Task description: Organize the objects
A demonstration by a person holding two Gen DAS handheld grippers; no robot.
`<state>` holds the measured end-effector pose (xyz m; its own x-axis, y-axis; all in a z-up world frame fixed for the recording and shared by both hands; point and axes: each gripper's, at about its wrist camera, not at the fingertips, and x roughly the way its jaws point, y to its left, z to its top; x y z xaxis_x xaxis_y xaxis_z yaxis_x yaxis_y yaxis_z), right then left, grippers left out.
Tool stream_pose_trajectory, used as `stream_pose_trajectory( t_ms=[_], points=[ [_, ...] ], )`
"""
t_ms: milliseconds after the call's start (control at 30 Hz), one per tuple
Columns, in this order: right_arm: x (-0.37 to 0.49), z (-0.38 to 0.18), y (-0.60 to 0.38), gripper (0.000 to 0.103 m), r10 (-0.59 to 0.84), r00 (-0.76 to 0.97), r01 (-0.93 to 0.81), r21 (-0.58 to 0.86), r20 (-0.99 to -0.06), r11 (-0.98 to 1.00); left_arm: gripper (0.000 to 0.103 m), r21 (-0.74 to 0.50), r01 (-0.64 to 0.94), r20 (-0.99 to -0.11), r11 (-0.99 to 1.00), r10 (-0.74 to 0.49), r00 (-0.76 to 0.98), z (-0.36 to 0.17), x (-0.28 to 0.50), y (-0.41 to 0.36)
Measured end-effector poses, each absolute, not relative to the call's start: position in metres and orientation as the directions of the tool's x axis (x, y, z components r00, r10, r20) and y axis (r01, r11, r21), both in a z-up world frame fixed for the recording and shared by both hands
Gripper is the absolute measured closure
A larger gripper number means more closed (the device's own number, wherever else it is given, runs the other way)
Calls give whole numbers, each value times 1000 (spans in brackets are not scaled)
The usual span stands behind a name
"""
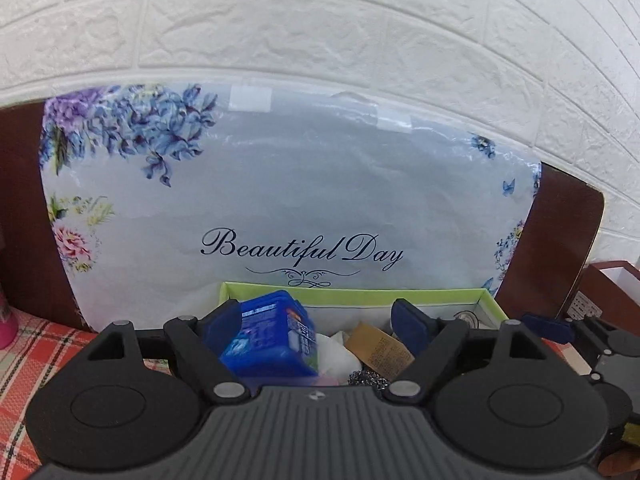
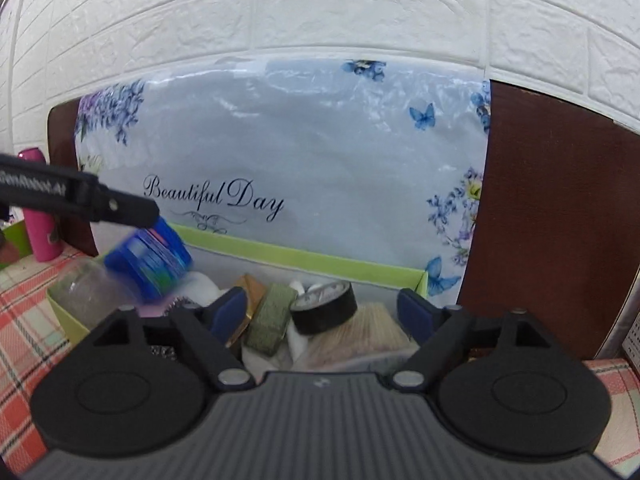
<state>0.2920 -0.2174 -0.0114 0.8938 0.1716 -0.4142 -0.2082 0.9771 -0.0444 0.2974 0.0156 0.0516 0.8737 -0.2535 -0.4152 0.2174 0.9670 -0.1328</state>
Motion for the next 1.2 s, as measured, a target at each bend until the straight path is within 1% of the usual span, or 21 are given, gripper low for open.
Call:
stream_pose_trajectory(
  t_ms=[67,200,267,333,400,467,567,633,733,933,1067,1200],
  points=[
    [287,-13,-217,10,157,900,-195,-55,-407,979,18,-125,220,-411,967,-252,876,54,293,14],
    [281,-3,-222,8,149,901,-178,-35,-407,983,18,-125,221,-417,967,-253,873,61,282,9],
    [270,7,-228,2,146,910,-165,-16,-388,986,18,-120,219,-413,968,-249,876,67,271,7],
    [256,19,-234,0,141,919,-150,4,-368,989,17,-102,210,-406,972,-234,884,74,255,3],
    [240,29,-239,0,130,922,-137,6,-364,991,16,-75,189,-410,979,-203,889,79,236,-3],
    [222,36,-243,0,113,923,-122,1,-368,993,10,-54,163,-410,985,-171,896,80,216,-9],
    [193,37,-249,0,107,913,-115,5,-393,993,6,-43,125,-403,991,-131,906,74,184,-14],
    [174,33,-253,0,108,903,-109,21,-417,994,6,-44,96,-422,994,-106,900,67,166,-16],
    [145,23,-257,0,94,886,-82,47,-453,996,6,-61,55,-481,997,-78,873,52,147,-19],
    [106,5,-256,0,85,852,-55,73,-517,996,6,-37,40,-574,999,-54,817,28,124,-27],
    [92,1,-250,0,85,839,-53,75,-538,996,6,4,24,-574,1000,-18,818,25,111,-29],
    [84,4,-246,0,88,843,-55,78,-530,995,6,20,8,-575,1000,5,818,24,103,-27]
  ],
)
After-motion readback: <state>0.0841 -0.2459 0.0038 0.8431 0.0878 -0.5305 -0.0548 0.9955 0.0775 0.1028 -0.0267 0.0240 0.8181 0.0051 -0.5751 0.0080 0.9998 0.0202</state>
